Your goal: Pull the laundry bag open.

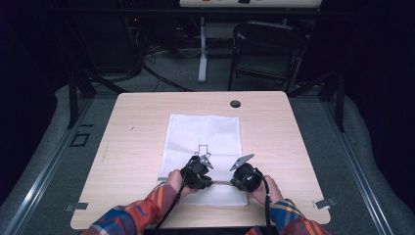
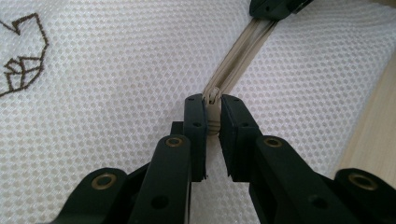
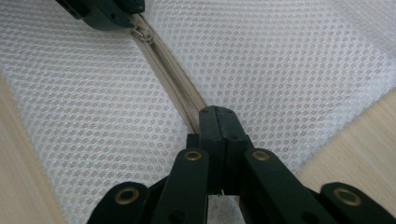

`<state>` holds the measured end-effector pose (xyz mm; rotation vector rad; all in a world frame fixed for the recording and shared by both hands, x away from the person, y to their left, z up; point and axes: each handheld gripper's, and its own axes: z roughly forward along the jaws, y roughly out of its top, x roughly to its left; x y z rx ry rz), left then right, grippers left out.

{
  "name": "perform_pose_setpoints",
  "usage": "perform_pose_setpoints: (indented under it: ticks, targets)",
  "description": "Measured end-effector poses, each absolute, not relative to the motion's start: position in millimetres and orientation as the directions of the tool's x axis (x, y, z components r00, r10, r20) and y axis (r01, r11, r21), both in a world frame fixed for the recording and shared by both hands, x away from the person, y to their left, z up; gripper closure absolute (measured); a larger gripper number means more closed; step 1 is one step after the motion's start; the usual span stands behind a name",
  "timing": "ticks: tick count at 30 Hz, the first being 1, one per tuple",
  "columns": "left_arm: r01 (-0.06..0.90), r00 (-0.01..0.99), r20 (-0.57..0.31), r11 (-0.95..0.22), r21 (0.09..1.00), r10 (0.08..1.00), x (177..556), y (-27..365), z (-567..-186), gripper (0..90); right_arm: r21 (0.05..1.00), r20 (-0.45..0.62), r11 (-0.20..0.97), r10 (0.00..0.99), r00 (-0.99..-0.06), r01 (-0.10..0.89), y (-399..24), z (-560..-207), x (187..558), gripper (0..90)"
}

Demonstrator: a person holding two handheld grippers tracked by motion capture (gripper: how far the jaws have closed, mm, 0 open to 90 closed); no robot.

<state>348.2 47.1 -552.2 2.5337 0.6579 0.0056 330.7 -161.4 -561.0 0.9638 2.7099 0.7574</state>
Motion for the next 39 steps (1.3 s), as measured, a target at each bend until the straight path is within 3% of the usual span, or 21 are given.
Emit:
perform_pose_setpoints:
  ticks: [39]
  targets:
    - [0.518,0.842,-0.132,-0.716,0.468,0.523,353.0,87.7,-548.3,80.7,0.507,0.006,0.671,0.626,-0.78,0.542,-162.0,-560.4,331.1,90.0]
